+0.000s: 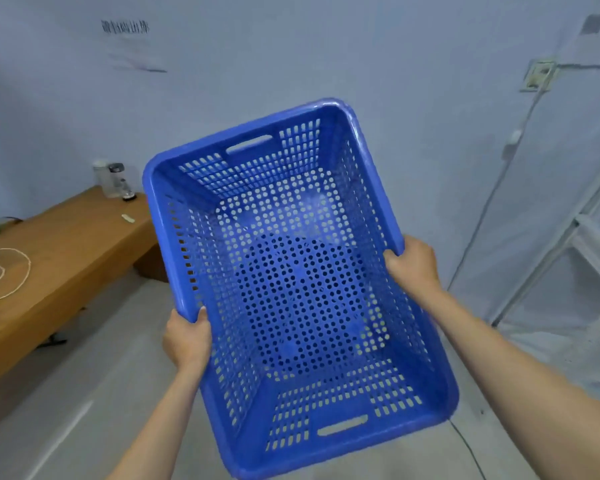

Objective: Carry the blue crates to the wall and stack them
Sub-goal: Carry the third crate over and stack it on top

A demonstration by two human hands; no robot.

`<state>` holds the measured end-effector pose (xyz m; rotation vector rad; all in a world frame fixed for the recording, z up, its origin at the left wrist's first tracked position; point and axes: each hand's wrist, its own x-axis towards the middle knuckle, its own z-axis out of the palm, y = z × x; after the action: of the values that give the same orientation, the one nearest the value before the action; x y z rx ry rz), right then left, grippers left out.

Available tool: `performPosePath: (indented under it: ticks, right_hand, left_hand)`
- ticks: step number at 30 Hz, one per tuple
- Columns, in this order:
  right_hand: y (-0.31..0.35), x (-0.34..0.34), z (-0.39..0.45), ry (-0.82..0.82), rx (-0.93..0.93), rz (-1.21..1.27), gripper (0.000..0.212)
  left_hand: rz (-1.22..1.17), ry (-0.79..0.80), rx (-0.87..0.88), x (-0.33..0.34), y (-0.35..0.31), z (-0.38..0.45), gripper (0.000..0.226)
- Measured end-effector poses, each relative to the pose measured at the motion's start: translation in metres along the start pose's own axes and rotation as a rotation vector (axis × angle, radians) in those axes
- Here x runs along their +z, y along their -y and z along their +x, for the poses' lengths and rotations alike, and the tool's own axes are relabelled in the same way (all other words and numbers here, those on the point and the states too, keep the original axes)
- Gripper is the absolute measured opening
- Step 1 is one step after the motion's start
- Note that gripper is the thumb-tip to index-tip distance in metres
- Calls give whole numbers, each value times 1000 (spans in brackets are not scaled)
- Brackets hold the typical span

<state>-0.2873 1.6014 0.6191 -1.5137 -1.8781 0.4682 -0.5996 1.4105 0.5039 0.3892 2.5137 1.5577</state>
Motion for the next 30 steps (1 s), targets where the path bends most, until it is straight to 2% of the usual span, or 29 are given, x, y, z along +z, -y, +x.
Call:
performPosePath:
  ticks: [4, 8, 10, 12, 15, 19, 22, 25, 26, 28, 30]
  right_hand:
    - [17, 41, 100, 104, -152, -161, 11]
    - [41, 88, 200, 279, -336, -391, 12]
    - [53, 117, 248, 348, -459, -477, 7]
    - [60, 147, 291, 408, -566, -534, 8]
    - [64, 190, 353, 454, -643, -561, 11]
    - [59, 244, 420, 514, -645, -618, 19]
    - [60, 283, 448, 526, -629, -620, 24]
    - [55, 317, 466, 530, -549, -645, 25]
    - [50, 328, 471, 501, -516, -667, 28]
    - [39, 346, 484, 460, -432, -703, 48]
    - [27, 361, 495, 490, -351, -707, 64]
  left_hand:
    - [-5, 134, -235, 60, 10, 25, 31]
    - [-89, 252, -451, 119, 16, 33, 28]
    - [-143, 240, -555, 152, 16, 36, 31]
    - [-172, 232, -631, 185, 14, 38, 24]
    - [-194, 187, -693, 230, 3, 49, 24]
    - [-235, 128, -799, 280, -14, 79, 26]
    - [-302, 100, -869, 306, -22, 98, 18]
    - [-333, 95, -903, 327, -31, 107, 7]
    - [-338, 108, -906, 334, -34, 111, 10]
    - [-353, 125, -910, 351, -40, 118, 13]
    - [-388, 129, -925, 367, -45, 123, 2]
